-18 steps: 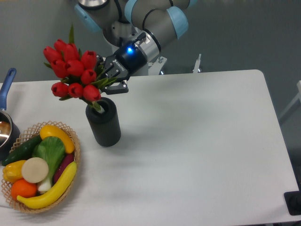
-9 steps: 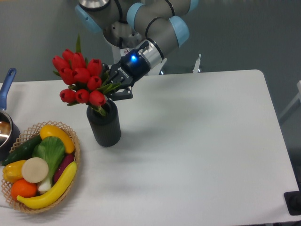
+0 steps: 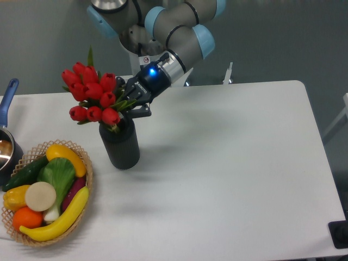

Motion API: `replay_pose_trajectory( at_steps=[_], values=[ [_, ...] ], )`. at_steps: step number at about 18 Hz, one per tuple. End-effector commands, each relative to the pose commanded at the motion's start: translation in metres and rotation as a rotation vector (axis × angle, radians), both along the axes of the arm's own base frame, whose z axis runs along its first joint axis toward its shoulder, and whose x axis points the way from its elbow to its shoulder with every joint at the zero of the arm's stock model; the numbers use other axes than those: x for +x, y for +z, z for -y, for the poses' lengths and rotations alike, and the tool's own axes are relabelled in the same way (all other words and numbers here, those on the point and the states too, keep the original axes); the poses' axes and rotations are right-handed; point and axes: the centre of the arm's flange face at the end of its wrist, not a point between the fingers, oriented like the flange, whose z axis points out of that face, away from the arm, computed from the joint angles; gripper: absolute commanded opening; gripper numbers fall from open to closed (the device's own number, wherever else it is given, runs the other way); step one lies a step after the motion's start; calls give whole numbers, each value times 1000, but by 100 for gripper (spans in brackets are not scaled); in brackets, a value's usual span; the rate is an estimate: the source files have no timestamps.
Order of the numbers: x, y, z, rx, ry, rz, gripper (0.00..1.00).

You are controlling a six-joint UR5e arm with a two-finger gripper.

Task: Insert the flowers into the vase
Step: 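Push the tulip stems deeper into the vase with the gripper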

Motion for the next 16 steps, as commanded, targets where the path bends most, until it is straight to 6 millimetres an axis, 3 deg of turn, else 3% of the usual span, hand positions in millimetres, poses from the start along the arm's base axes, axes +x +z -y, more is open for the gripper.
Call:
replay_pose_trajectory(
  at_steps=[6,12,16],
  values=[
    [5,-11,7,-2,5,3,23],
    [3,-22,17,0,23,-7,57],
    [0,-25,21,-3,37,-2,73]
  ],
)
